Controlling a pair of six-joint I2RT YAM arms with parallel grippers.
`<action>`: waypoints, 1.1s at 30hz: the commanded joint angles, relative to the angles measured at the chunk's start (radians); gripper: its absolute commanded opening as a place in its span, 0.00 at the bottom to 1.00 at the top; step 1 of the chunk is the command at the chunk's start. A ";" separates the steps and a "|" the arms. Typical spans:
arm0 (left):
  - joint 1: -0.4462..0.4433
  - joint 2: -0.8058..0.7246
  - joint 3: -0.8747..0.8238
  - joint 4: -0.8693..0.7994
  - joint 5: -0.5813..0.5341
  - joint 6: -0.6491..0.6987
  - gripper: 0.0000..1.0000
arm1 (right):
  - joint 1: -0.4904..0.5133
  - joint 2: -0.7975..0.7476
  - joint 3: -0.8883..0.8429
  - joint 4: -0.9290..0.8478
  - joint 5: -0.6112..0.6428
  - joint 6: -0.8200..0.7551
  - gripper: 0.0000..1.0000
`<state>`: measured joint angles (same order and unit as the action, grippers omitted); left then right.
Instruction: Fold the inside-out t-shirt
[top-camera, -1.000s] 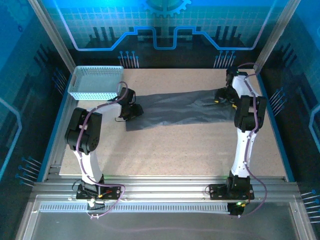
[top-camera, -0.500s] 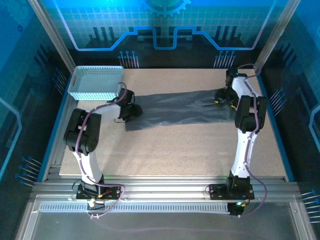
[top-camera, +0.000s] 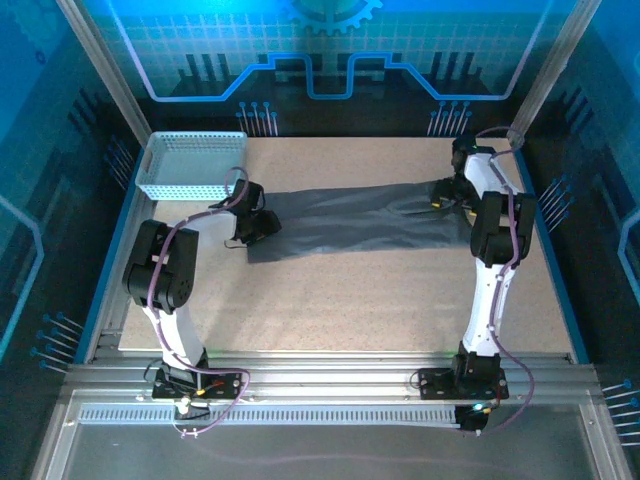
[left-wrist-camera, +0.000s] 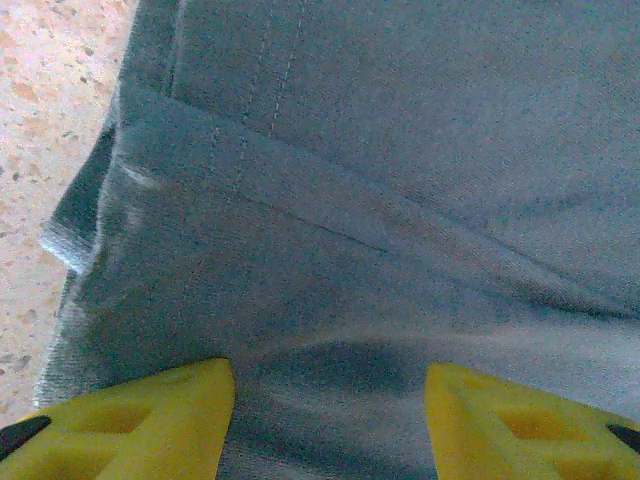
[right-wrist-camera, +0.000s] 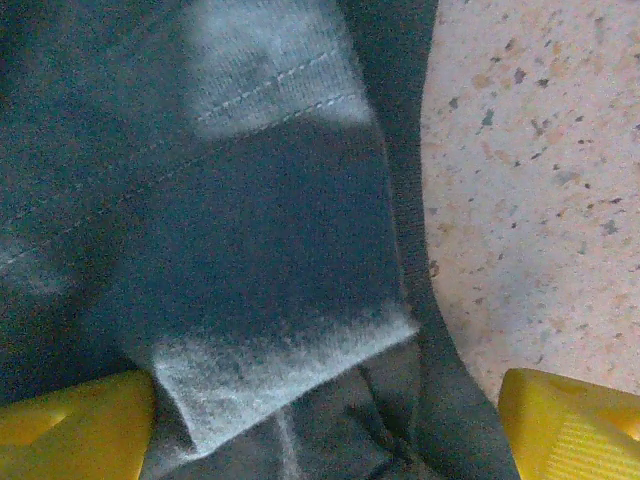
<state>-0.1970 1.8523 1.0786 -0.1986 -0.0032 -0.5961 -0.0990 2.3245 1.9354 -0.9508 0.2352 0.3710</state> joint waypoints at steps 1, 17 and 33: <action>0.022 0.000 -0.034 -0.064 -0.040 0.008 0.55 | 0.007 0.062 0.017 -0.055 0.021 0.019 0.89; 0.022 -0.012 -0.049 -0.059 -0.035 0.002 0.55 | 0.001 0.029 -0.033 -0.012 -0.065 -0.011 0.19; -0.185 -0.059 -0.054 -0.083 -0.006 -0.057 0.56 | 0.026 -0.270 -0.134 0.007 0.227 -0.071 0.00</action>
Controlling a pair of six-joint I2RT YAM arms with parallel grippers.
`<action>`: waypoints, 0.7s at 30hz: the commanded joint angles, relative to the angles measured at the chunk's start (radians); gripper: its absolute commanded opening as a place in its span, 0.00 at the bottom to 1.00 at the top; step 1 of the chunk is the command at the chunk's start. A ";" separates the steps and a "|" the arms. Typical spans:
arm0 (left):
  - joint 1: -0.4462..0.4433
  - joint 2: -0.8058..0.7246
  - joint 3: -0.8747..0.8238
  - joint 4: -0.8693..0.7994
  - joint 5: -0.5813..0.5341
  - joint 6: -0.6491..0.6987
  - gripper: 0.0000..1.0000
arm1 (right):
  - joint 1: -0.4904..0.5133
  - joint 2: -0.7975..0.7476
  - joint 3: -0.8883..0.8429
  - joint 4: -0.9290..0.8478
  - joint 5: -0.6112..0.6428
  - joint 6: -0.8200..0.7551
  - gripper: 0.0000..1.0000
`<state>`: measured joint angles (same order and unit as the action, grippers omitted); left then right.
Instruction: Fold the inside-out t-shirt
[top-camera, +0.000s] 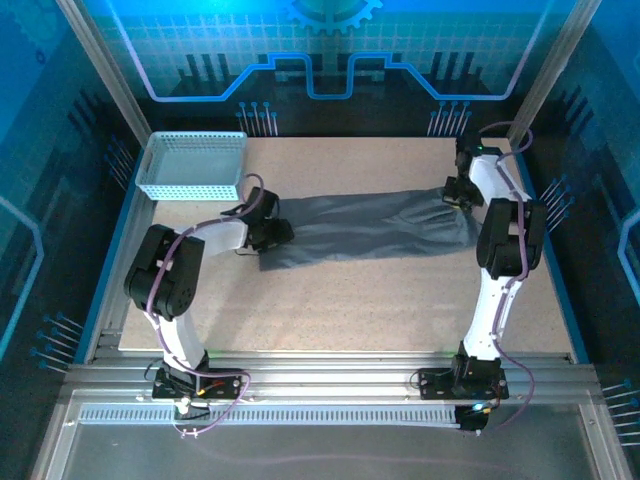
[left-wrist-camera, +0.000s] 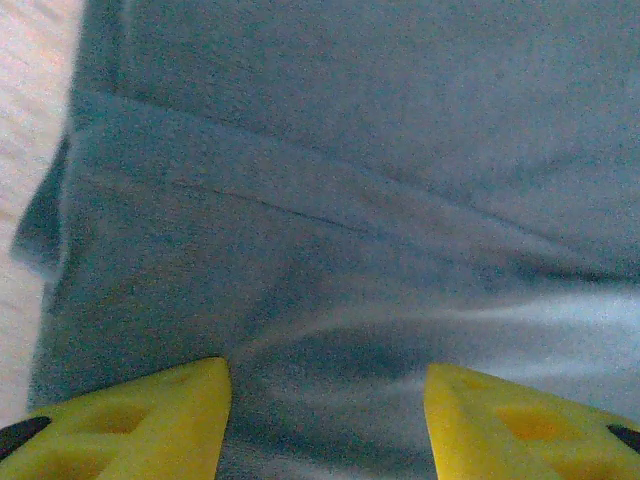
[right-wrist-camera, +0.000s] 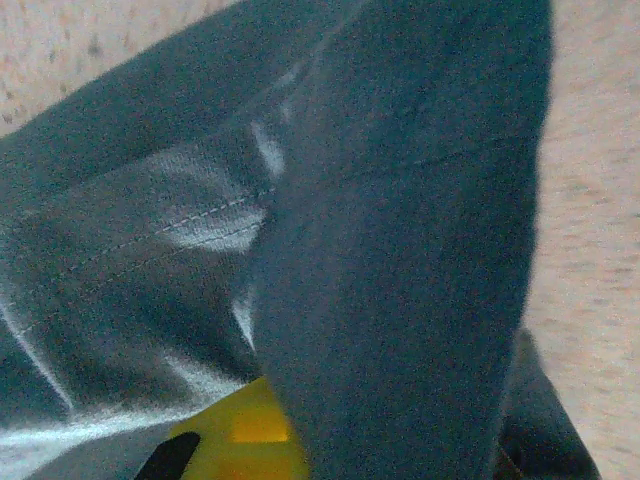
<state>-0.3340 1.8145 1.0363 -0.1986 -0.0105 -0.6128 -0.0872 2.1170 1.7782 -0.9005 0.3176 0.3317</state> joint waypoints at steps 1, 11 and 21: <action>-0.071 -0.022 0.001 -0.090 0.000 -0.041 0.56 | 0.019 -0.068 0.026 -0.050 0.163 -0.036 0.00; -0.095 -0.088 0.040 -0.182 -0.064 -0.011 0.58 | 0.126 -0.105 -0.007 -0.069 0.274 -0.043 0.00; -0.036 -0.156 -0.076 -0.149 -0.079 -0.012 0.55 | 0.383 -0.165 0.060 -0.161 0.356 -0.059 0.00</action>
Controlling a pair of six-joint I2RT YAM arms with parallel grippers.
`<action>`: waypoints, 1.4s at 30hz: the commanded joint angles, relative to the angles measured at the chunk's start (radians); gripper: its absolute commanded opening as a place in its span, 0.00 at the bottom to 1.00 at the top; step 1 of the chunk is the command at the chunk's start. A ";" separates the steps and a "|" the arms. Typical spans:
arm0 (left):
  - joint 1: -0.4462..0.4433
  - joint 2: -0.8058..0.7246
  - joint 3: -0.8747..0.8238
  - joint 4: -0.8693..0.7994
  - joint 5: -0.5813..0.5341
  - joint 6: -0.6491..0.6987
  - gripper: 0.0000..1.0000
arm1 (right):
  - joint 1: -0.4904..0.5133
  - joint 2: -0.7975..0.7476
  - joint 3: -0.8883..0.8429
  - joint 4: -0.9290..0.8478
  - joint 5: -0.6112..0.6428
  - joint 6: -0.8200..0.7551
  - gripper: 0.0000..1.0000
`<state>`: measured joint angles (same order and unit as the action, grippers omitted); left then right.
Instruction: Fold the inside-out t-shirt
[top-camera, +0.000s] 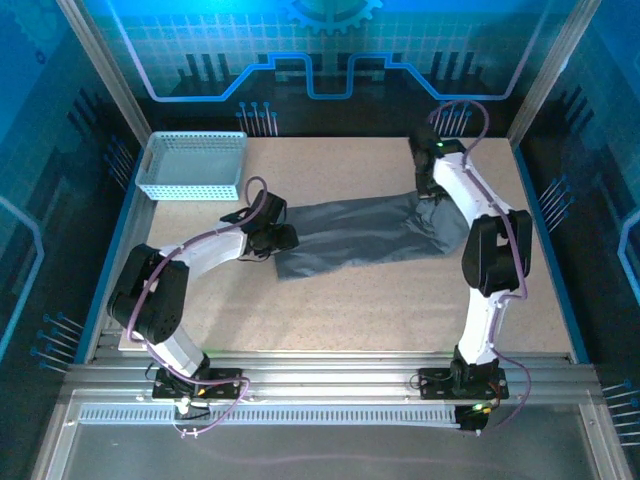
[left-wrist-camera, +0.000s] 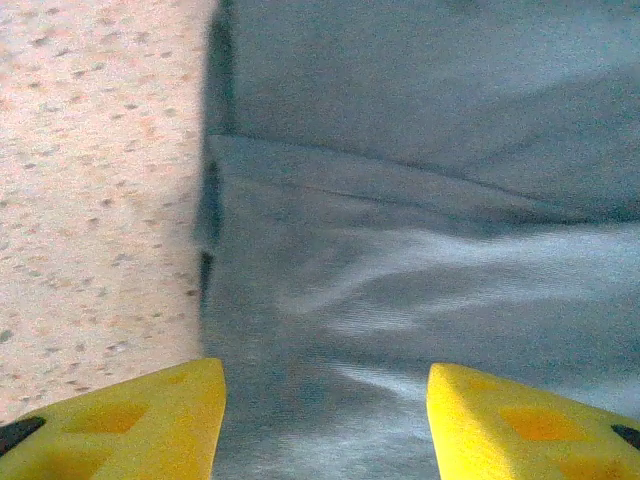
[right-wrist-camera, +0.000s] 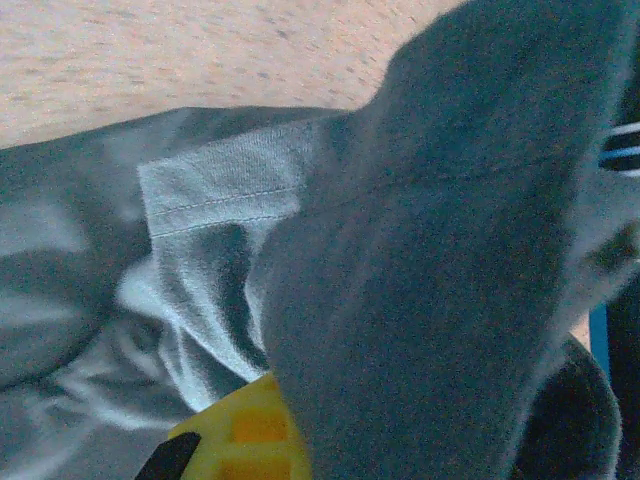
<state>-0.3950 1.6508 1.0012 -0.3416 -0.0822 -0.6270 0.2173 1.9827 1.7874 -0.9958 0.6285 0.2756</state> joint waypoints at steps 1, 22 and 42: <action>0.030 0.017 -0.051 0.011 0.004 0.000 0.53 | 0.114 -0.021 0.074 -0.086 0.038 0.003 0.00; 0.027 0.083 -0.186 0.228 0.123 -0.032 0.30 | 0.539 0.410 0.674 -0.286 -0.311 0.219 0.00; 0.004 0.083 -0.221 0.261 0.115 -0.033 0.28 | 0.517 0.497 0.762 -0.251 -0.382 0.307 0.00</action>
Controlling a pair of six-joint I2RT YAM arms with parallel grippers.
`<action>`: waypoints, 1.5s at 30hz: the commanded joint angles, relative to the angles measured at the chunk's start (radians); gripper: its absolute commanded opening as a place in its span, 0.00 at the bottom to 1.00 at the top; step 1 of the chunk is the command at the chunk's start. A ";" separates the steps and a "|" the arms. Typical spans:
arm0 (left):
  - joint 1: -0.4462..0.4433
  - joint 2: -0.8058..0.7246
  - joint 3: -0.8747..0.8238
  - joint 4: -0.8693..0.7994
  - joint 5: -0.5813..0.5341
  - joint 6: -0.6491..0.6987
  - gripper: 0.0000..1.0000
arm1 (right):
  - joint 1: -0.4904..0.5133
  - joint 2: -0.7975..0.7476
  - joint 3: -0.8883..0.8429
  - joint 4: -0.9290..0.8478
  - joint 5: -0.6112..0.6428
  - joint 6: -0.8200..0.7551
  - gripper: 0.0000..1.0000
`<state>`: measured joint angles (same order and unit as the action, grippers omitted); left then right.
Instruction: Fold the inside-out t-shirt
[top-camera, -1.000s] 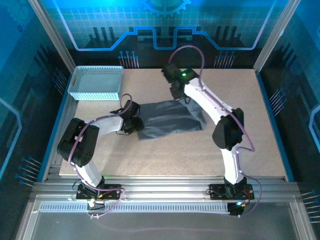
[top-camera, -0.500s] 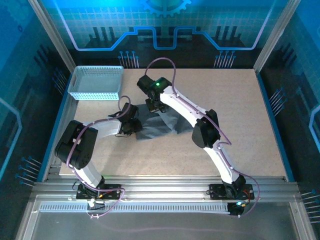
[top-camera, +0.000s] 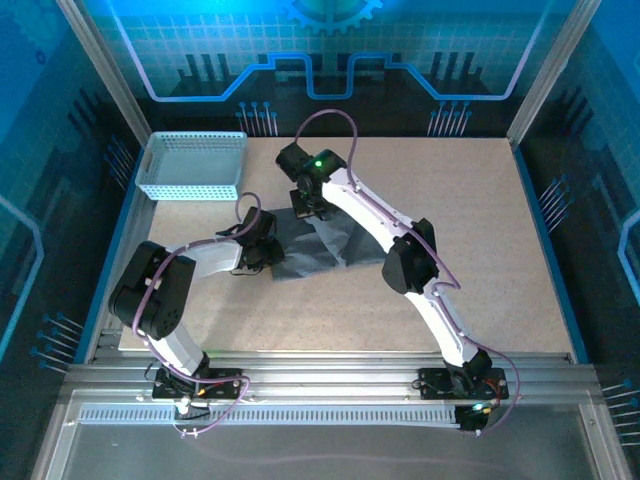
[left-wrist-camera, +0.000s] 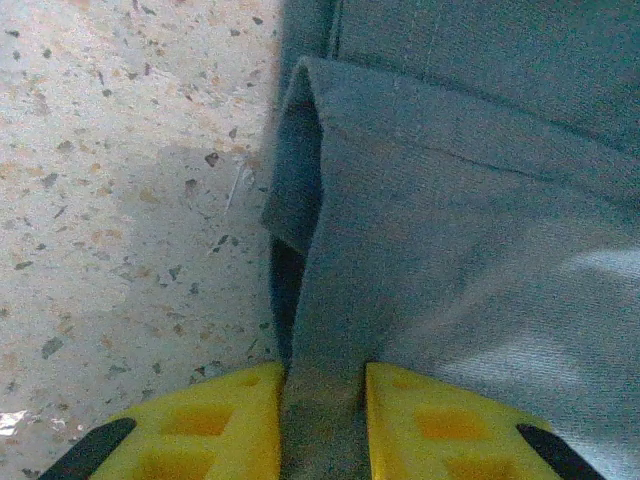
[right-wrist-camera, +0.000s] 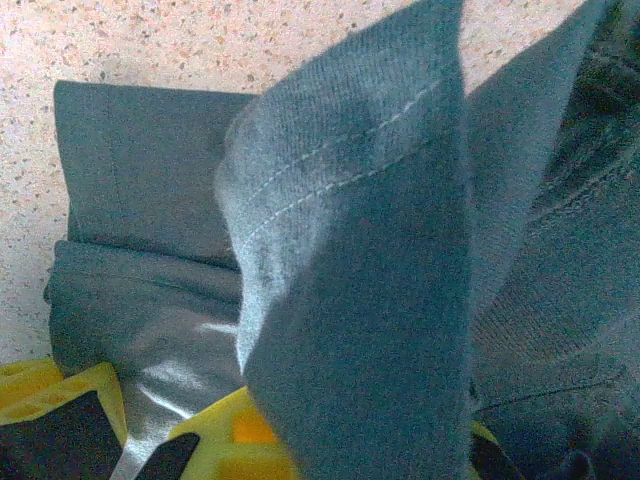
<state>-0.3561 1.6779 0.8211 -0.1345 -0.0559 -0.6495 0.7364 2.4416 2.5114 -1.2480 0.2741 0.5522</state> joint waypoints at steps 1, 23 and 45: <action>-0.034 0.054 -0.042 0.055 0.087 -0.011 0.28 | -0.004 0.044 0.040 0.010 -0.031 0.035 0.00; -0.033 -0.283 -0.181 -0.025 -0.104 -0.082 0.41 | -0.012 -0.194 -0.013 0.063 -0.180 -0.053 0.52; -0.071 -0.413 -0.120 -0.119 -0.149 -0.089 0.48 | -0.095 -0.142 -0.474 0.282 0.003 -0.149 0.51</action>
<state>-0.4389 1.3010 0.7116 -0.2321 -0.1806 -0.7227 0.5842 2.2707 1.9770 -0.9714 0.2733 0.4244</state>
